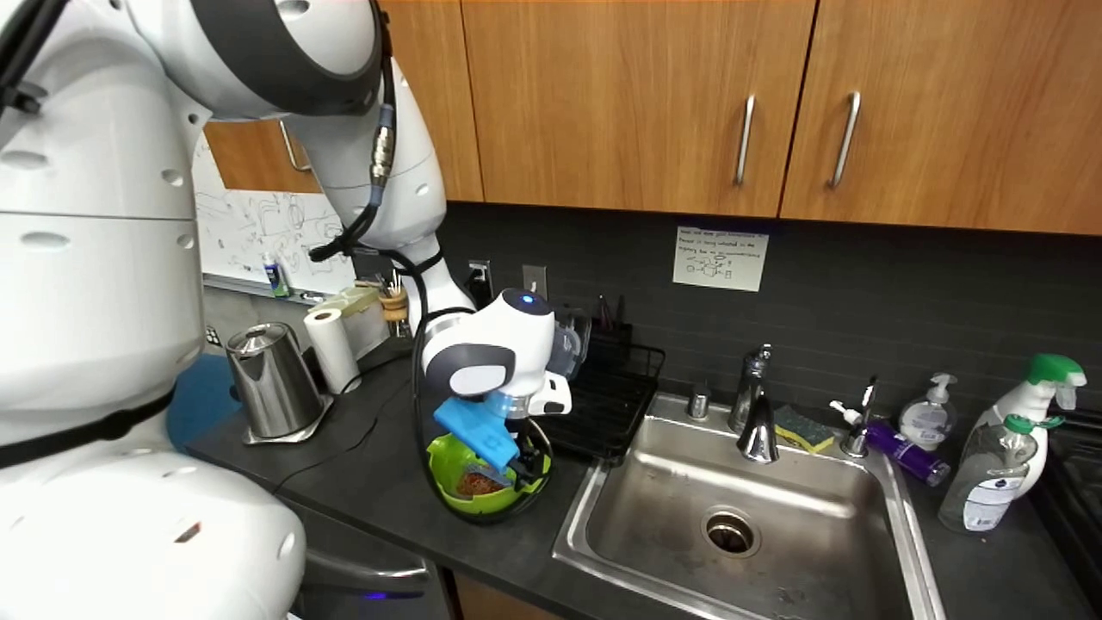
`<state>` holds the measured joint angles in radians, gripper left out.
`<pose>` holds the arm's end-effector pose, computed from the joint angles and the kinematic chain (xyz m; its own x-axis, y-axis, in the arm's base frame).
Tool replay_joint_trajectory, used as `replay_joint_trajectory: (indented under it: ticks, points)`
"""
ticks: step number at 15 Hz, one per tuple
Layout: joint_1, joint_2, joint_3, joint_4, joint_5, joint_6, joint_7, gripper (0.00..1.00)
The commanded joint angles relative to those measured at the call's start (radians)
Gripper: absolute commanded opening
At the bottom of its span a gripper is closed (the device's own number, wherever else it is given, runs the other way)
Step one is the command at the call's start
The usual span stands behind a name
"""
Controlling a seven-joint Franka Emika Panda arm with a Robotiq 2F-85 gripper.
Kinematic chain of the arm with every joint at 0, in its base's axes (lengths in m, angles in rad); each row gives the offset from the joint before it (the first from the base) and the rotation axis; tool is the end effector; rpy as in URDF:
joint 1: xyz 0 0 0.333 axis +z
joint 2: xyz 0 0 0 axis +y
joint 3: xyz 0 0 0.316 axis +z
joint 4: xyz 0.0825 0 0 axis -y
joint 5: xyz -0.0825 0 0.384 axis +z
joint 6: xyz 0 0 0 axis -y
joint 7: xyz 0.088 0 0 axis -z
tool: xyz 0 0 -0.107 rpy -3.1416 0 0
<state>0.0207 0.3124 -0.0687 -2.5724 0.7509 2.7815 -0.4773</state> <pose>0.4160 -0.0532 0.1403 0.9591 -0.2758 -0.0632 -0.2830 -0.9357 -0.2109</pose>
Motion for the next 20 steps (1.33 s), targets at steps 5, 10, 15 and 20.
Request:
replay_joint_trajectory:
  ticks: [5,10,15,20]
  points:
    - [0.066,-0.018,-0.073,-0.008,-0.152,0.007,0.151,1.0]
    - [0.022,-0.036,-0.028,-0.011,-0.446,0.013,0.387,1.0]
    - [0.044,-0.041,-0.038,0.01,-0.645,-0.016,0.552,1.0]
    - [0.102,-0.031,-0.118,0.053,-0.889,-0.176,0.738,1.0]
